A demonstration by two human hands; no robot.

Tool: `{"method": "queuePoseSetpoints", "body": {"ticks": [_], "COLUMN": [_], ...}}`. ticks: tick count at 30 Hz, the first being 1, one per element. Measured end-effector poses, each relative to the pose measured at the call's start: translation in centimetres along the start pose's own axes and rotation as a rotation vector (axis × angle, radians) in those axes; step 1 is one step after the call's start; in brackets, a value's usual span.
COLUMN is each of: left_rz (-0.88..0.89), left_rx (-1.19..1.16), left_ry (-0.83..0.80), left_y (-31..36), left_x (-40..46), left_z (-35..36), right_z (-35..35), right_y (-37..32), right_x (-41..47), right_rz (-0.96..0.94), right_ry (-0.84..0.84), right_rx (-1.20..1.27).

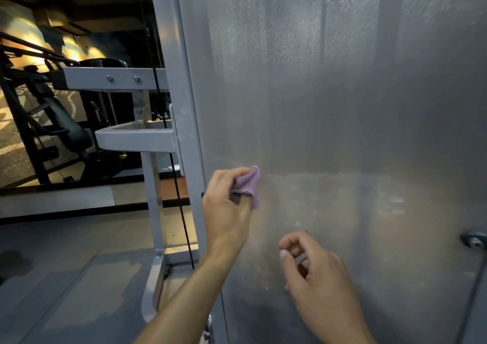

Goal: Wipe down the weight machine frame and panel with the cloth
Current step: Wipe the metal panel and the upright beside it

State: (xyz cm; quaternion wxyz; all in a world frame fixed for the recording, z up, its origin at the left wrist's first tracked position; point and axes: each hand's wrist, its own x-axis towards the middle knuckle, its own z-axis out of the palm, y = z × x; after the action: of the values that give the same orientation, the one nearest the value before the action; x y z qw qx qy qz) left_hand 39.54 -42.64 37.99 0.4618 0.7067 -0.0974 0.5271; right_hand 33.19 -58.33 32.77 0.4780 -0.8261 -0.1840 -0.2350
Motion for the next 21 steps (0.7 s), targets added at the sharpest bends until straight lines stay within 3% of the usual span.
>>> {"method": "queuePoseSetpoints", "body": {"ticks": [3,8,14,21], "left_rz": [0.026,-0.252,-0.290,-0.335], "left_rx": [0.016,-0.051,-0.351,-0.482], "left_ry": [0.002,0.169,-0.116,-0.364], "left_y": [-0.1,-2.4,-0.2,3.1], "left_x": [0.8,2.9,0.7,-1.1], "left_z": [-0.9,-3.1,-2.4,-5.9], "right_z": [-0.2,-1.0,-1.0,0.2], "right_y": [0.0,0.4,0.8,-2.9], "right_x": [-0.1,-0.3,-0.1,0.0], "right_rz": [0.003,0.022,0.038,0.121], "right_ry": [0.009,0.038,0.041,0.029], "right_rx": [-0.019,-0.057,-0.018,0.590]}}
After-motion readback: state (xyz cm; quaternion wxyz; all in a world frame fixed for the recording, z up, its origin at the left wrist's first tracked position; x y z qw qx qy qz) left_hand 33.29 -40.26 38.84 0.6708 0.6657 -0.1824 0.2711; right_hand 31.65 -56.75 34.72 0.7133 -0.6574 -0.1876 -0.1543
